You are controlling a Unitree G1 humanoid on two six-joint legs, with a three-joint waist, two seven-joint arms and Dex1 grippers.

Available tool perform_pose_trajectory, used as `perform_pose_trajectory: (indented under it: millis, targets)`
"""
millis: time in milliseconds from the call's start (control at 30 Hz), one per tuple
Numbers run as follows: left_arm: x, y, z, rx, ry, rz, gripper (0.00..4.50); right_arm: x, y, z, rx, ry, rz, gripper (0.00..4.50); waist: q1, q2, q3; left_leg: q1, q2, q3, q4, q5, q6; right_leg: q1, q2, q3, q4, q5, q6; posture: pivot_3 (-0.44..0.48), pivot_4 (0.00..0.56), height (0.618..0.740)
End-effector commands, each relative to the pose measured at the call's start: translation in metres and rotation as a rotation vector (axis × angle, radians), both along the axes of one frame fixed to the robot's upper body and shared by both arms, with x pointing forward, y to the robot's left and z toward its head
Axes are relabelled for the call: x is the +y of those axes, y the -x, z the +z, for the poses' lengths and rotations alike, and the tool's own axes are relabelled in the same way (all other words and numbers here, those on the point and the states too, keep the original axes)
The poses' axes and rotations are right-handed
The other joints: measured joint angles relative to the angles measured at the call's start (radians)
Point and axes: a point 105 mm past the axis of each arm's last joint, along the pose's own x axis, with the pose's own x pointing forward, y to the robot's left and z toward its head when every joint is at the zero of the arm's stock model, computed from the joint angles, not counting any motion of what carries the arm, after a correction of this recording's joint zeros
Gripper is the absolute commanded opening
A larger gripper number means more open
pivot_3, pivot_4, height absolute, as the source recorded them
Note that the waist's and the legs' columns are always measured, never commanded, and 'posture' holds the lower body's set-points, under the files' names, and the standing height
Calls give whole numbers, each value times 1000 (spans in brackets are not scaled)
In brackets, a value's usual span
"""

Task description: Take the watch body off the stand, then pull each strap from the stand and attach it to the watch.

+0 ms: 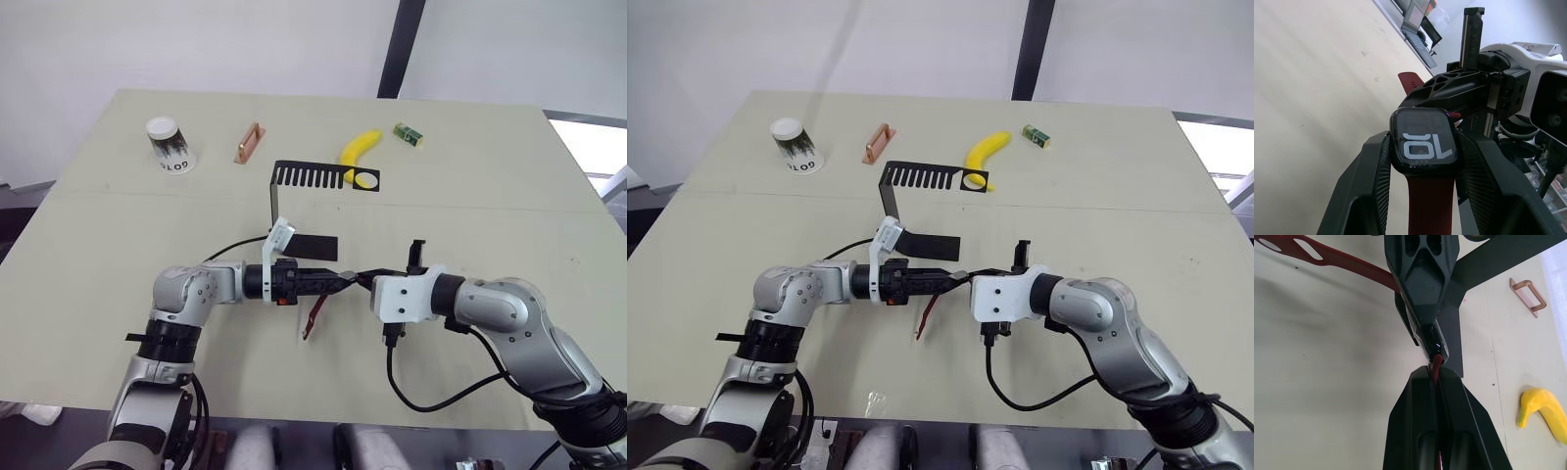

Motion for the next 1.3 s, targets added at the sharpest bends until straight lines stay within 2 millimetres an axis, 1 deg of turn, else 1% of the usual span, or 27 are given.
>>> perform_pose_trajectory:
  millis: [33, 1300]
  targets:
    - [-9, 8, 20, -61, 65, -57, 1606, 8, 7, 9, -37, 6, 48, 0, 0, 0, 0, 0, 0, 0, 0, 0, 0, 0, 0, 0, 0, 0, 0, 0, 150, 740]
    - [-12, 9, 24, -68, 82, -59, 1606, 5, 3, 9, -32, 7, 37, 0, 0, 0, 0, 0, 0, 0, 0, 0, 0, 0, 0, 0, 0, 0, 0, 0, 150, 740]
